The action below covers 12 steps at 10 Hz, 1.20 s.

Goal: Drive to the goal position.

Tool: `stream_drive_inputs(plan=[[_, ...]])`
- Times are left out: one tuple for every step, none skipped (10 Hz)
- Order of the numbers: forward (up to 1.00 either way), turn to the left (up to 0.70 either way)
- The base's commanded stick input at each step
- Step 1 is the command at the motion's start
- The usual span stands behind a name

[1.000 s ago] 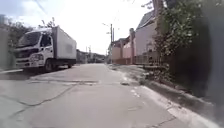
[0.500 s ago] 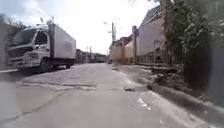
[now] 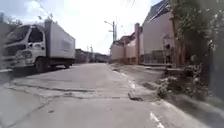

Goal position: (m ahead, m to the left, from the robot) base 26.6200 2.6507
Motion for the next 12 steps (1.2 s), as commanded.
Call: stream_drive_inputs(plan=[[1.00, 0.00], [1.00, 0.00], [1.00, 0.00], [1.00, 0.00], [1.00, 0.00], [1.00, 0.00], [1.00, 0.00], [1.00, 0.00], [1.00, 0.00], [1.00, 0.06], [1.00, 0.19], [1.00, 0.35]])
